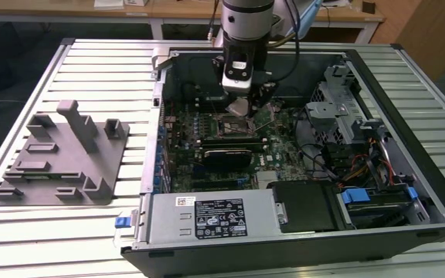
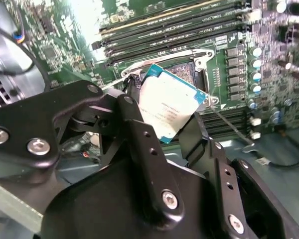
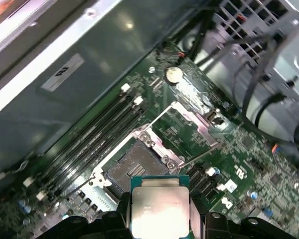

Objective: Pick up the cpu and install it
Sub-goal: 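Place the cpu into insertion slot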

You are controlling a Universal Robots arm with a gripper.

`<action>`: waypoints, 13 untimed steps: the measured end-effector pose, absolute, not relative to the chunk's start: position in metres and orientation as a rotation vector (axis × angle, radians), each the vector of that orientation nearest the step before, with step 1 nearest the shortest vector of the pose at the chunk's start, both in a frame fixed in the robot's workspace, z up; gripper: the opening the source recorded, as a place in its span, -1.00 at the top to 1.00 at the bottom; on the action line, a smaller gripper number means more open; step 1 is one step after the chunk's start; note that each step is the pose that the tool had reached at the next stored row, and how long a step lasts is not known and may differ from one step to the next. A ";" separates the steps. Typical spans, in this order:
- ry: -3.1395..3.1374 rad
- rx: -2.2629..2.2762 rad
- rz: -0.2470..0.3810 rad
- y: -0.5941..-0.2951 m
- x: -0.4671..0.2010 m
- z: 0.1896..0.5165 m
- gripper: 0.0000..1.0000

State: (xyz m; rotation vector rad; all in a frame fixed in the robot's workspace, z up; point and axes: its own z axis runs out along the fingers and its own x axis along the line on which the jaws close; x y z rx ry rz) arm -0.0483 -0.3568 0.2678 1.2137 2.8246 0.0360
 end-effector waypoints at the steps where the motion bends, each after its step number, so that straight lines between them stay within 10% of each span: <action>1: 2.813 1.239 0.035 -0.357 -0.048 0.268 -0.09; 13: 2.660 1.538 0.024 -0.357 -0.048 0.266 -0.09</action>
